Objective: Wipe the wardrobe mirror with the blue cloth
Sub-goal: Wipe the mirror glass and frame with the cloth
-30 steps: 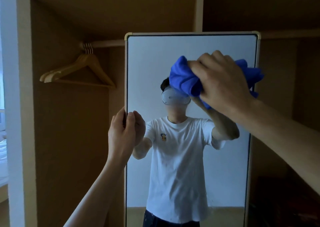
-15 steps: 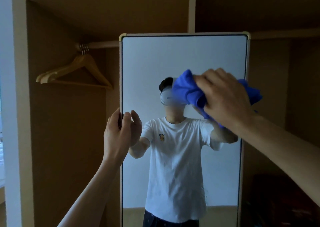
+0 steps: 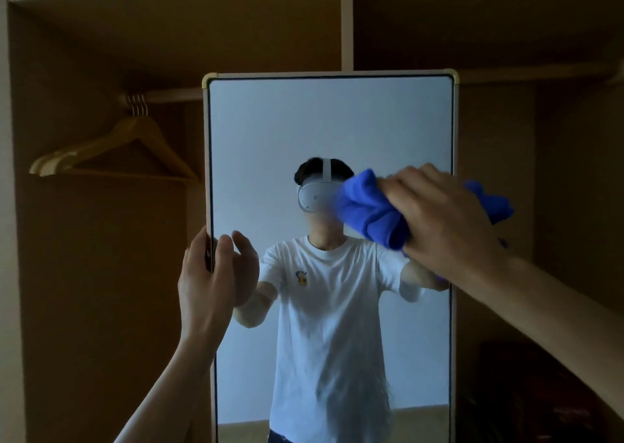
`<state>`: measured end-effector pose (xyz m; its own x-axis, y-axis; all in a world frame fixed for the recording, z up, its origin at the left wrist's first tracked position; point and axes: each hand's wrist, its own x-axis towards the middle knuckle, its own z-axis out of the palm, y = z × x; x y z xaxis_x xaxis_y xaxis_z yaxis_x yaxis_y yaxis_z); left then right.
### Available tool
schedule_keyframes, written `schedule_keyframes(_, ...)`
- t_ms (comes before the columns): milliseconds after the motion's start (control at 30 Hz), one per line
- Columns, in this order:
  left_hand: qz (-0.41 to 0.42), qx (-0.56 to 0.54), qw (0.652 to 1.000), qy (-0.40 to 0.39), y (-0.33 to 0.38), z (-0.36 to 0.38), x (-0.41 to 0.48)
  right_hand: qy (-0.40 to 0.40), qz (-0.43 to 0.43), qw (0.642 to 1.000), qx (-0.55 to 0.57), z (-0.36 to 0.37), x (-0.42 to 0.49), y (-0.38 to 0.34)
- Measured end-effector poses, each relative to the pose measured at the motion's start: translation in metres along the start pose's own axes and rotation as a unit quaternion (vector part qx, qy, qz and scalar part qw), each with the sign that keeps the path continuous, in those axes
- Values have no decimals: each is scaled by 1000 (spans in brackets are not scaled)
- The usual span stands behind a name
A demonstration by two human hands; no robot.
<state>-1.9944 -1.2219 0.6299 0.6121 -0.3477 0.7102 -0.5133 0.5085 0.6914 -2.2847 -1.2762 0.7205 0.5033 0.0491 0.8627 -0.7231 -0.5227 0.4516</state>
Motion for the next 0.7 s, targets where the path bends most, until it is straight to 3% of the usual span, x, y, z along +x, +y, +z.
schedule_keyframes(233,-4,1,1000,20,3,5,-8,-34,-25,999,18,8,-29,-8)
schedule_keyframes(533,2,13,1000,12,-1,2,-7,29,107,994,-23,-22,34,40)
schedule_keyframes(700,14,29,999,9,-3,1,-6,-23,145,989,-9,-5,9,31)
